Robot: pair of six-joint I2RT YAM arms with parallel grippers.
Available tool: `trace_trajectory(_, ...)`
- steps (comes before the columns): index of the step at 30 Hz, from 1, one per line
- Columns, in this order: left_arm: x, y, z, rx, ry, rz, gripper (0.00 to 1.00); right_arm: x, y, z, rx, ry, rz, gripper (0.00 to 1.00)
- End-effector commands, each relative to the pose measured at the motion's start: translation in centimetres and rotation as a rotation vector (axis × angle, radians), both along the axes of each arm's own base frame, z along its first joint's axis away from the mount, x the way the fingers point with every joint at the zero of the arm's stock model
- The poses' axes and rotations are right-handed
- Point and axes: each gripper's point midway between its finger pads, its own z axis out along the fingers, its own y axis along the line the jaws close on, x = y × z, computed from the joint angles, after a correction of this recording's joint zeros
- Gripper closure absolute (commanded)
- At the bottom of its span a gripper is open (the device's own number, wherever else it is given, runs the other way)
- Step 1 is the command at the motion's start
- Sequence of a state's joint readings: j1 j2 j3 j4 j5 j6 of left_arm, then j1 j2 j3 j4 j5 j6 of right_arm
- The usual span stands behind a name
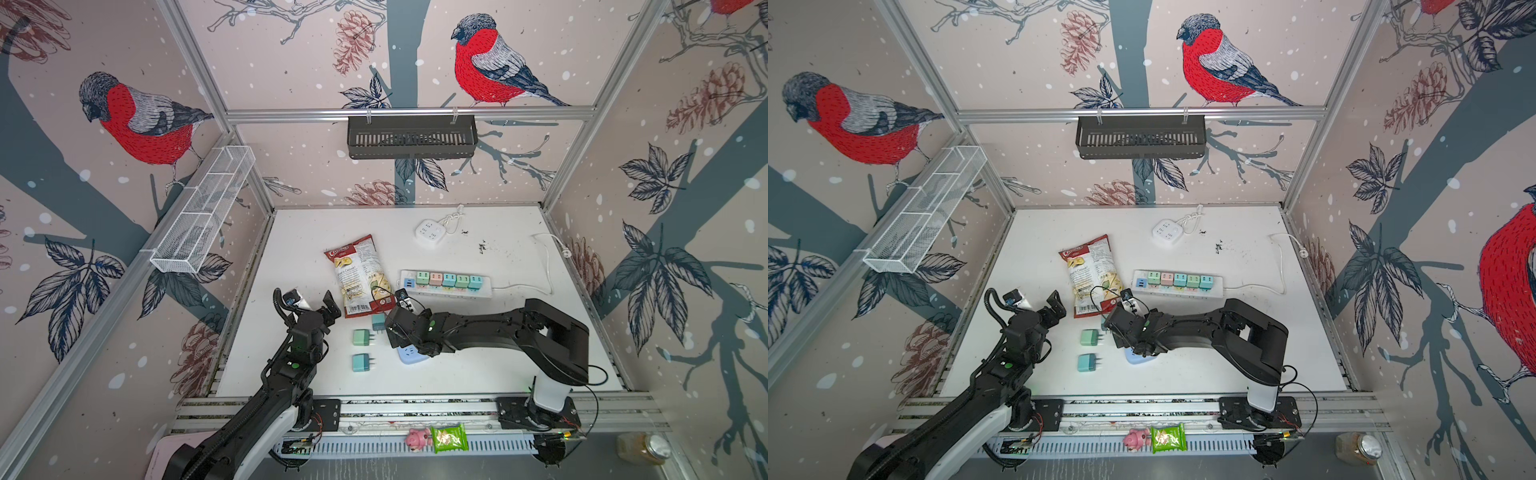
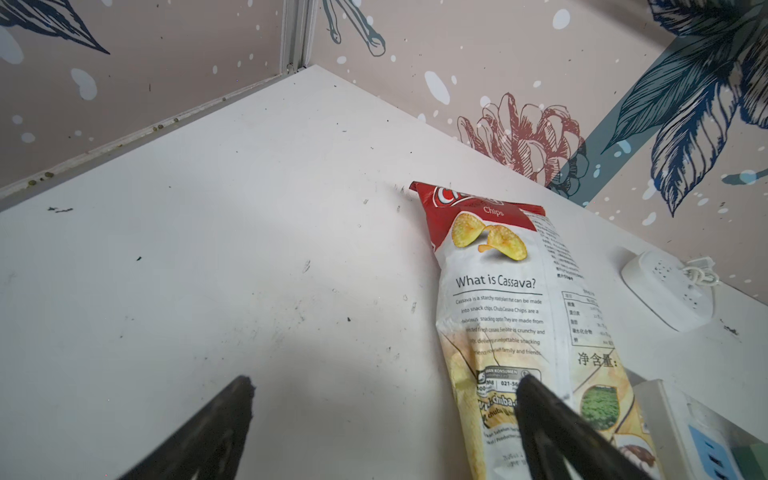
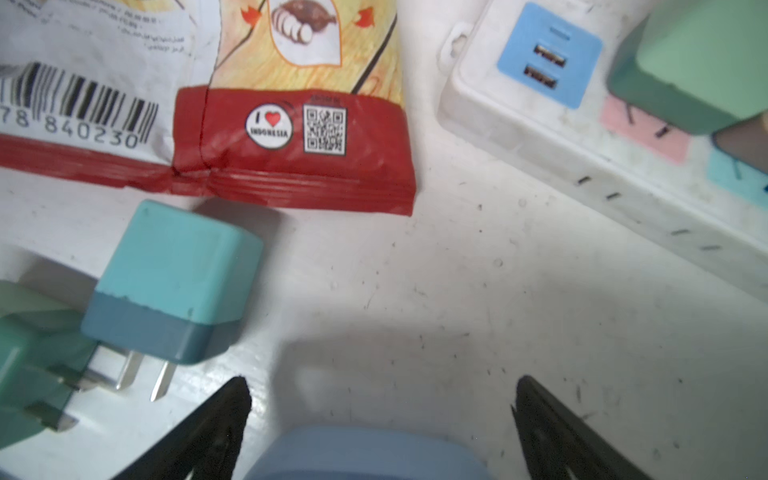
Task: Insert the plug
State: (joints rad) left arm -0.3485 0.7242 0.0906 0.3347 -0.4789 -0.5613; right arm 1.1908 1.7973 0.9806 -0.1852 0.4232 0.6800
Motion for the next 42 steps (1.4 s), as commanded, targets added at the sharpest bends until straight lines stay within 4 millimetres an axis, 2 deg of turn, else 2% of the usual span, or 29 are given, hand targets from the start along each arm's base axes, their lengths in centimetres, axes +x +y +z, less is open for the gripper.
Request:
trace_trajectory(1,0.3,0.2,0.7,-0.023,-0.018,0.026,0.02,-0.7,-3.2,-0.8,-0.142,-0.027,-0.019,0.00)
trace_trajectory(4,0.4,0.0,0.6,-0.026,-0.015,0.014,0.02,-1.4,-4.0,-0.5,-0.164,-0.064,-0.024,0.01)
trace_trajectory(8,0.6,-0.7,0.5,-0.029,-0.015,-0.028,0.02,-2.3,-3.9,0.4,-0.158,-0.112,-0.009,0.01)
trace_trajectory(10,0.7,-1.0,0.5,-0.028,-0.010,-0.041,0.02,-2.4,-3.6,1.5,-0.137,-0.137,-0.013,0.00)
trace_trajectory(14,0.8,-1.9,0.5,-0.023,0.009,-0.096,0.03,-2.4,-3.6,5.2,-0.049,-0.190,-0.066,0.00)
trace_trajectory(18,0.8,-2.2,0.5,-0.032,0.005,-0.113,0.03,-2.7,-5.6,7.7,0.094,-0.200,-0.149,0.00)
trace_trajectory(21,0.8,-2.7,0.6,-0.034,0.002,-0.141,0.02,-2.8,-8.4,7.7,0.173,-0.188,-0.226,0.00)
trace_trajectory(24,0.8,-2.7,0.5,-0.038,0.000,-0.145,0.02,-2.6,-11.3,6.9,0.234,-0.160,-0.301,0.00)
trace_trajectory(30,0.8,-2.8,0.5,-0.043,0.001,-0.149,0.02,-1.9,-15.0,4.3,0.393,-0.081,-0.377,0.02)
trace_trajectory(35,0.8,-2.9,0.4,-0.045,0.004,-0.149,0.02,-2.0,-15.0,4.1,0.500,-0.049,-0.349,0.02)
trace_trajectory(42,0.8,-3.1,0.4,-0.050,0.004,-0.160,0.02,-1.5,-14.2,2.9,0.544,-0.004,-0.341,0.01)
